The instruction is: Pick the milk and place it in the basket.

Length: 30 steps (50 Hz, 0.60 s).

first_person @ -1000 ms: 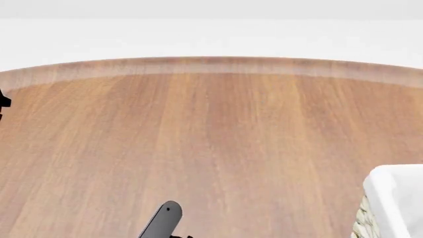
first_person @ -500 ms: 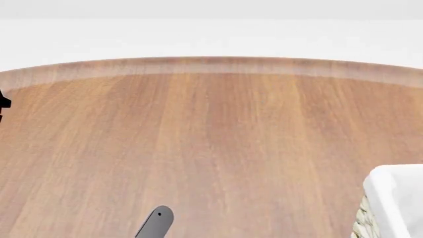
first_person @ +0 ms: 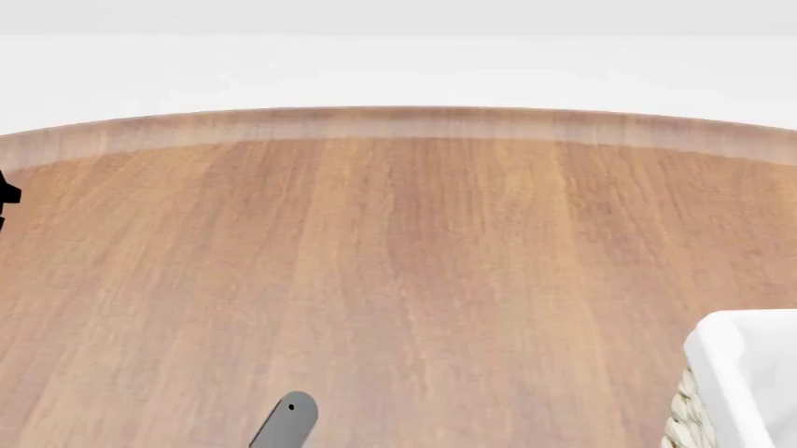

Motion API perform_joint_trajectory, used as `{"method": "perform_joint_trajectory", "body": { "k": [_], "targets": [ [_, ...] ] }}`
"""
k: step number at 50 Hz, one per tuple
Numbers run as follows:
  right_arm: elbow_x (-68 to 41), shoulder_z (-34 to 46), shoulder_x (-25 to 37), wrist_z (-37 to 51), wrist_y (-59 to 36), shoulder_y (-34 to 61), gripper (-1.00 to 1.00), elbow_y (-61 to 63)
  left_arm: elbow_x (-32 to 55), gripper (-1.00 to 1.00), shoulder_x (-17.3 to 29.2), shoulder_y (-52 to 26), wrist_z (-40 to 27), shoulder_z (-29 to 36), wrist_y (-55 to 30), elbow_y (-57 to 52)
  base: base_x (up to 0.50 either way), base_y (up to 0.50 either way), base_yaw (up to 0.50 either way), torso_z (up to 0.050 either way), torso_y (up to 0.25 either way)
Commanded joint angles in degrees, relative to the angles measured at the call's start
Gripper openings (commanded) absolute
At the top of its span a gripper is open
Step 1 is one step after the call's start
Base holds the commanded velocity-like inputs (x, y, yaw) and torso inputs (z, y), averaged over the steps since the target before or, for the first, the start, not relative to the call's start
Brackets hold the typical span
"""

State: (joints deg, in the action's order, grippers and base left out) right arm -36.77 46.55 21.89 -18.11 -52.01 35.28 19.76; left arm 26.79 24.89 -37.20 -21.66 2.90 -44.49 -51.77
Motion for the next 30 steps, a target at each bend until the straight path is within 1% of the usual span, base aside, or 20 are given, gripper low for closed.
{"method": "perform_joint_trajectory", "body": {
  "k": [1, 15, 30],
  "targets": [
    [0.71, 1.8, -1.09, -3.06, 1.39, 1.68, 1.0, -4.29, 0.2, 1.0, 0.27, 0.24, -0.18, -0.11, 0.36, 0.15, 0.0, 0.0, 0.0, 0.0, 0.0],
    [0.78, 2.54, -2.85, -5.8, 2.72, 3.33, 1.0, -9.84, 0.82, 1.0, 0.61, 0.25, -0.6, -0.48, 0.14, -0.1, 0.0, 0.0, 0.0, 0.0, 0.0],
    [2.61, 5.35, -5.0, -9.06, 5.22, 4.54, 1.0, -16.54, 0.8, 1.0, 0.75, 0.43, -0.8, -0.19, 0.87, 0.36, 0.0, 0.0, 0.0, 0.0, 0.0]
  ]
}}
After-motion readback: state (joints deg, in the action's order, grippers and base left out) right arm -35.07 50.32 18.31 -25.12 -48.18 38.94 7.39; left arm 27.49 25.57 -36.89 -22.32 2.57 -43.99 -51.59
